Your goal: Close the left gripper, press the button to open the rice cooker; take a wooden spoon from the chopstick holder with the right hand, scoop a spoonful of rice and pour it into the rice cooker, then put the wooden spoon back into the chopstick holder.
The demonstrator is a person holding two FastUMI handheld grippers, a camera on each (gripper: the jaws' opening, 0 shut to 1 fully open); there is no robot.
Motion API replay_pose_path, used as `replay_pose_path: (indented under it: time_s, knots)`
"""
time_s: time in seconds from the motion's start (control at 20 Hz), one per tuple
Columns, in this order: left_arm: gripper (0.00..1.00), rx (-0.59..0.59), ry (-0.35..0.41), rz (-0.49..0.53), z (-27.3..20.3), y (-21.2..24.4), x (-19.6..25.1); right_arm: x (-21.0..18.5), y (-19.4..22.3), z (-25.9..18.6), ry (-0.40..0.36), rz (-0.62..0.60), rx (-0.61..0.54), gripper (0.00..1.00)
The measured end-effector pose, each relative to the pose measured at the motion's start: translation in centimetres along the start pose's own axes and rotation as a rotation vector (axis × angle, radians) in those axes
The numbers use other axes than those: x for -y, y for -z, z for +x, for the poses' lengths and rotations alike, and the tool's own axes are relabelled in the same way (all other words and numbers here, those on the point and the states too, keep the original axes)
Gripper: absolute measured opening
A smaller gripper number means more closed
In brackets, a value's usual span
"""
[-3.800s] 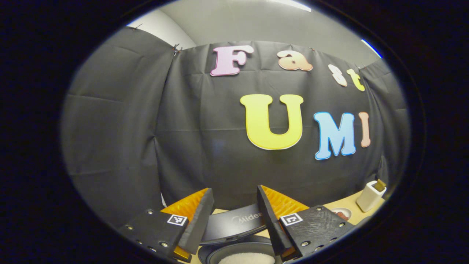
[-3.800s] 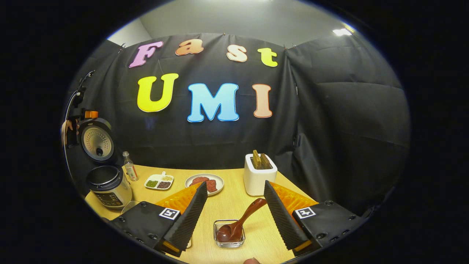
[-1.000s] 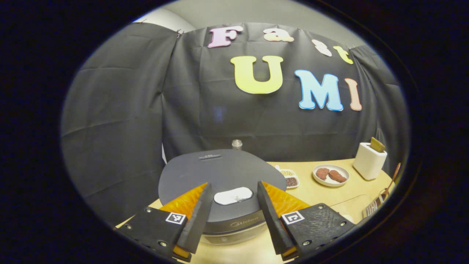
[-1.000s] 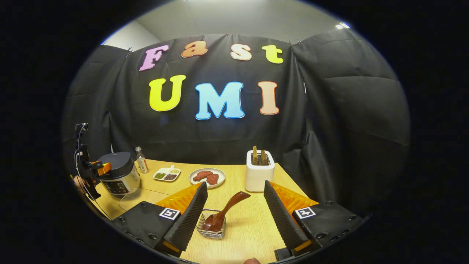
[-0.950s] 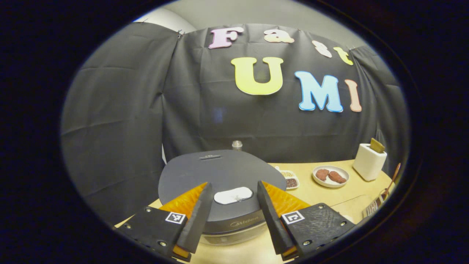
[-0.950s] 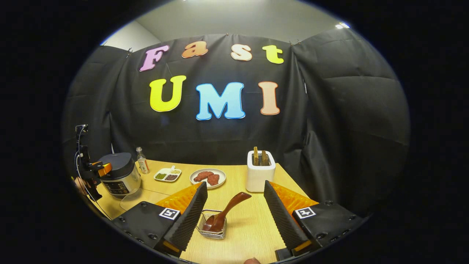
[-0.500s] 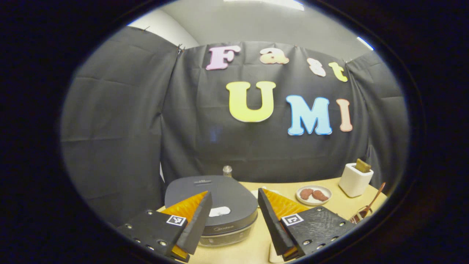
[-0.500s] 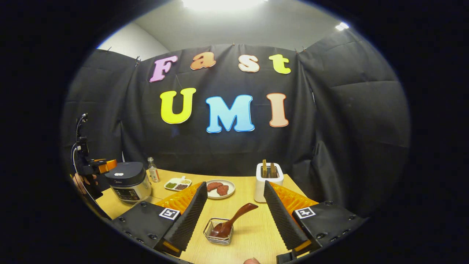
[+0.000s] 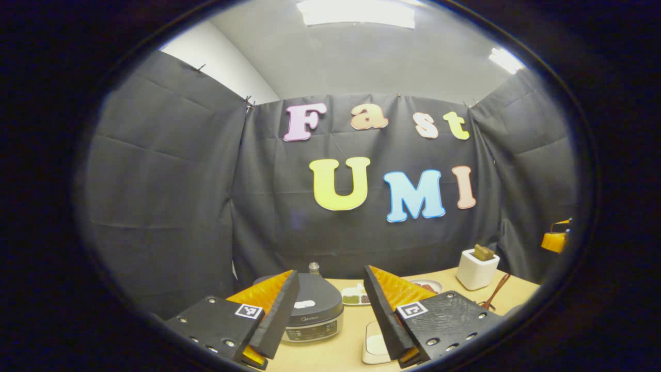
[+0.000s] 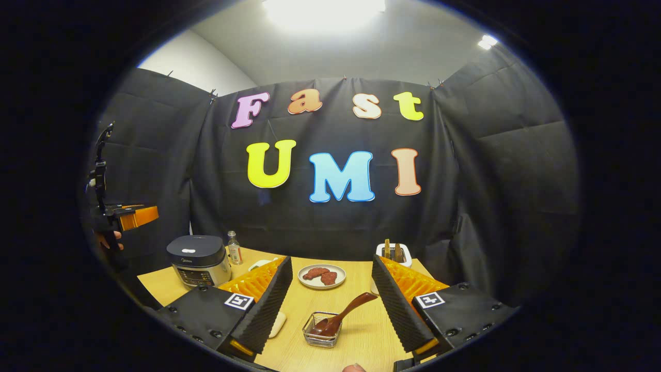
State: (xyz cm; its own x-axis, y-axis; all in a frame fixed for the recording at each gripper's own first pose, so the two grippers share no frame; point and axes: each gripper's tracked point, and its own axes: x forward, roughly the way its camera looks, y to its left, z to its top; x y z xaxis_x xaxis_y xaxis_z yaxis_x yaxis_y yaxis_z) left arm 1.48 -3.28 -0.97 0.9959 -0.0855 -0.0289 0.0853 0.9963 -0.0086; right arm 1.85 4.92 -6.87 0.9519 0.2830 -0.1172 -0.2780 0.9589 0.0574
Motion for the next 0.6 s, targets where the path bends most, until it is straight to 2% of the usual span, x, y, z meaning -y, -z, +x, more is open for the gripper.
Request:
replay_pose_path:
  time_s: [0.55, 0.6]
  knots:
    - [0.79, 0.021, 0.076, 0.0, -6.3, -1.5, -2.5, -4.4, -1.0, -4.6, 0.059, 0.01, 0.034, 0.98]
    - [0.79, 0.027, 0.08, -0.003, -6.5, -1.8, -2.5, -4.6, -1.3, -5.0, 0.063, 0.014, 0.041, 0.94]
